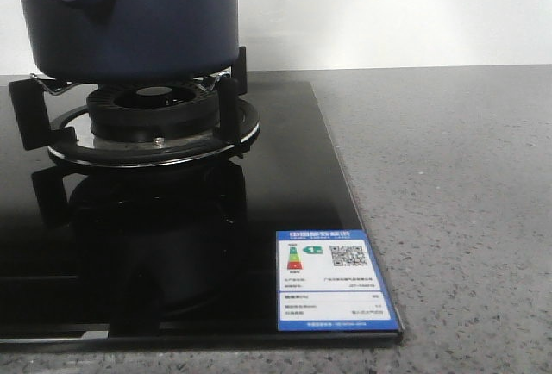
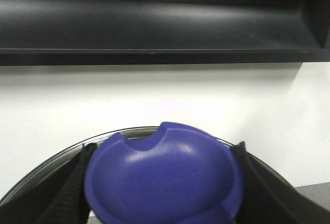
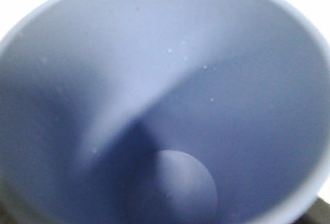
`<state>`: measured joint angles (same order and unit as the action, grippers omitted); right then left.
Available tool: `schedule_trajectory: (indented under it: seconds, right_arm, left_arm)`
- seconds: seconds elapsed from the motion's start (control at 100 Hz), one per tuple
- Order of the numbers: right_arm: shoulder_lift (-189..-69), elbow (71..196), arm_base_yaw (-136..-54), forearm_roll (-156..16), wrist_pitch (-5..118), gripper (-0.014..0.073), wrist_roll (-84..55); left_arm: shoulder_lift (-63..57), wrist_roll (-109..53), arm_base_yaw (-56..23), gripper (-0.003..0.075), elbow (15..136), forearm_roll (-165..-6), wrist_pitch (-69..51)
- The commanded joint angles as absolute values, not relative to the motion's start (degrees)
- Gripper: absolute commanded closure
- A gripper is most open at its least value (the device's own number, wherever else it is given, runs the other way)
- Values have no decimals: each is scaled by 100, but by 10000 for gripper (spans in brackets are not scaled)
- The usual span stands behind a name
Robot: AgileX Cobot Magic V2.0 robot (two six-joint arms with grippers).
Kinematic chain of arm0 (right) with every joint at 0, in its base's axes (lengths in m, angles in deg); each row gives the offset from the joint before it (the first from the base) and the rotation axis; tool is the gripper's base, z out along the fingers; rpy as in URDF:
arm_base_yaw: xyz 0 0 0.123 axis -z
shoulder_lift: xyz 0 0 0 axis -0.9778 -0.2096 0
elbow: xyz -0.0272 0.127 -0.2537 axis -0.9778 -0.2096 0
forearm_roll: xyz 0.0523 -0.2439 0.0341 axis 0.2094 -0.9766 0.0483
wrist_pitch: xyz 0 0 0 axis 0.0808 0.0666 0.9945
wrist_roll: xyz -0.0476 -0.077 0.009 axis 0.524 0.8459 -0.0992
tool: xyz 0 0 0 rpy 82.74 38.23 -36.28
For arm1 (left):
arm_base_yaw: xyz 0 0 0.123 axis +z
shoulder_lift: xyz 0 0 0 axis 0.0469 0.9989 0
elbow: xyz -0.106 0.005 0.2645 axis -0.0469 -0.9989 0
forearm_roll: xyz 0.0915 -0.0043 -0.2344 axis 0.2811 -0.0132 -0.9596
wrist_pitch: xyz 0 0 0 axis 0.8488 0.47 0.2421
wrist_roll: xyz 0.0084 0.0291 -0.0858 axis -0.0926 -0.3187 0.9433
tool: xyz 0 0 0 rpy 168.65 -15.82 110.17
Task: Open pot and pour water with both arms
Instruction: 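Tilt the blue cup with the right gripper to pour into the pot, then set the blue cup back on the counter and open the right gripper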
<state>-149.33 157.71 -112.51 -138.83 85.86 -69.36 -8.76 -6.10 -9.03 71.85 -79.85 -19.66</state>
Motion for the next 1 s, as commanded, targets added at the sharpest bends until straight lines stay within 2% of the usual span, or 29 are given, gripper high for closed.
schedule_trajectory:
  seconds: [0.0,0.29,0.51,0.79,0.99]
  right_arm:
    - [-14253,15407,-11100,-14024,8116,270,-7270]
    - [-12616,12785,-10243,-14105,6376,270,-8598]
    - [-11945,11136,-9858,-14121,5831,270,-8905]
    - [-12324,10587,-9691,-14606,5357,270,-8905]
    - [-12929,10587,-8626,-14538,4067,270,-9162]
  left_arm:
    - [-981,-627,-895,318,7416,-7993,-2572]
    - [-981,-627,-895,318,7416,-7993,-2572]
    - [-981,-627,-895,318,7416,-7993,-2572]
    - [-981,-627,-895,318,7416,-7993,-2572]
    - [-981,-627,-895,318,7416,-7993,-2572]
